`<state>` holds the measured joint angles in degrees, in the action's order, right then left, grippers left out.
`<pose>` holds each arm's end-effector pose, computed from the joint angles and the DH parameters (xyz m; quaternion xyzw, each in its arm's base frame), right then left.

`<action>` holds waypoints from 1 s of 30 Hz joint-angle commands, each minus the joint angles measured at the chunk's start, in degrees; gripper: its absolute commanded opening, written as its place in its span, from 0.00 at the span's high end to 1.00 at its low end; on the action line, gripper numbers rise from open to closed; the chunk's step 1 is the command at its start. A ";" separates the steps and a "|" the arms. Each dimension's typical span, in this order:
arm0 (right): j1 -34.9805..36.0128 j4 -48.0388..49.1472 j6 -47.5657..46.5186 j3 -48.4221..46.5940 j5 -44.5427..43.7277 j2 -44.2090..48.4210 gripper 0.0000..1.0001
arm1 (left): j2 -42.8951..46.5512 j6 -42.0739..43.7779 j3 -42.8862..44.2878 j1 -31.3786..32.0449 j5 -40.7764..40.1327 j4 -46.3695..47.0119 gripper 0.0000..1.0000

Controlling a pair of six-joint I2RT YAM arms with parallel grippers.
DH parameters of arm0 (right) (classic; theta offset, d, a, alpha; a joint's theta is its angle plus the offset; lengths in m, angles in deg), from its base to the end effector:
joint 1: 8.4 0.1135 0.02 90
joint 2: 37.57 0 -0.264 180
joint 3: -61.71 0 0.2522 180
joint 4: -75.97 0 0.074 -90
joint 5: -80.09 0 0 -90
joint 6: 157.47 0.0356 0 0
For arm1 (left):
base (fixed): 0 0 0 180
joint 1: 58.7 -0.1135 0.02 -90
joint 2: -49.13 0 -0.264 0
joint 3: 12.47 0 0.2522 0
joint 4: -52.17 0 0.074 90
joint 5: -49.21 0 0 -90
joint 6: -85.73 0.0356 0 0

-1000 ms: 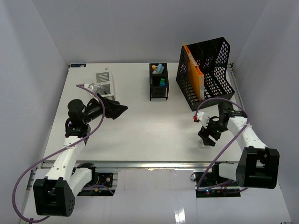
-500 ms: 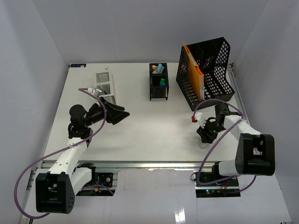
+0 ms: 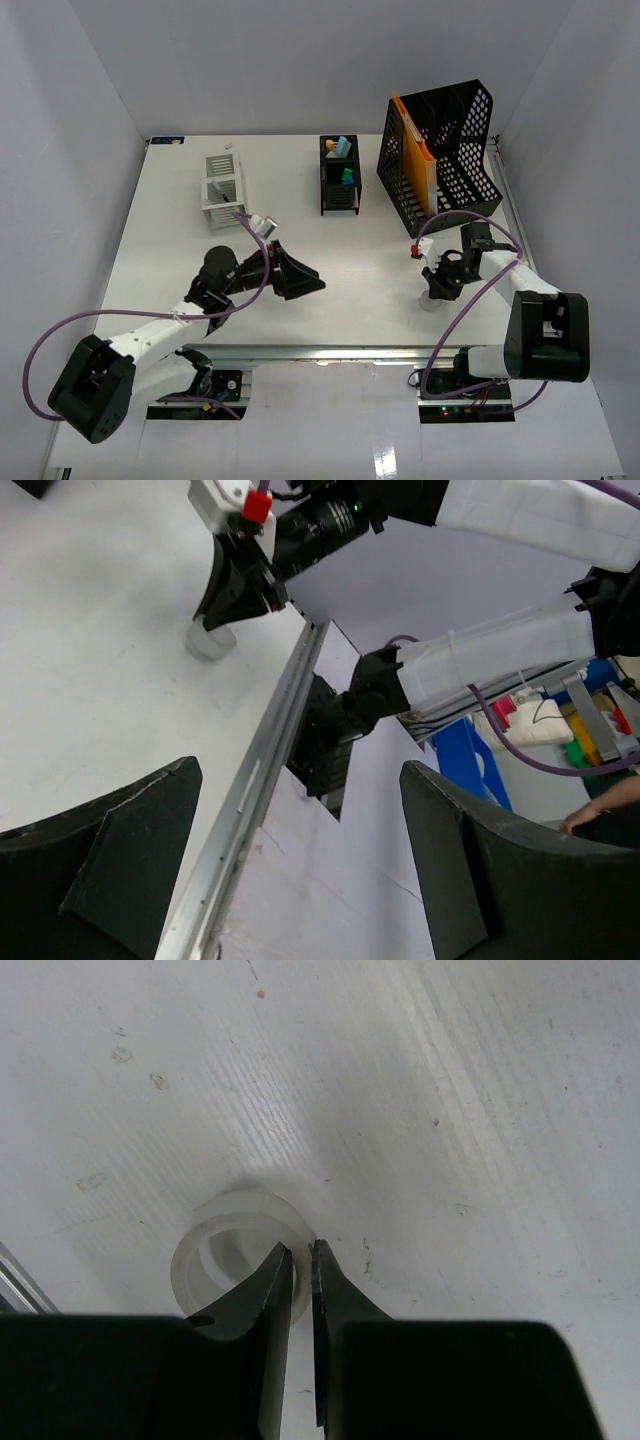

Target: Organize the desk

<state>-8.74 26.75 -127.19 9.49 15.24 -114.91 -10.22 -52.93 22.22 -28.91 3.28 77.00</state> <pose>0.2192 0.0138 0.1617 -0.5047 0.8253 0.1202 0.2231 0.1736 -0.1279 0.2357 0.1548 0.6892 -0.6203 0.3410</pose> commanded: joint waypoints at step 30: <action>0.25 -0.67 22.50 -4.70 19.56 19.06 0.92 | -47.22 -4.64 36.09 31.37 -39.72 0.72 0.20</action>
<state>-8.65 23.79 -106.40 5.35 33.28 -97.01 -56.66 -58.11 55.68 2.24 -35.65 81.36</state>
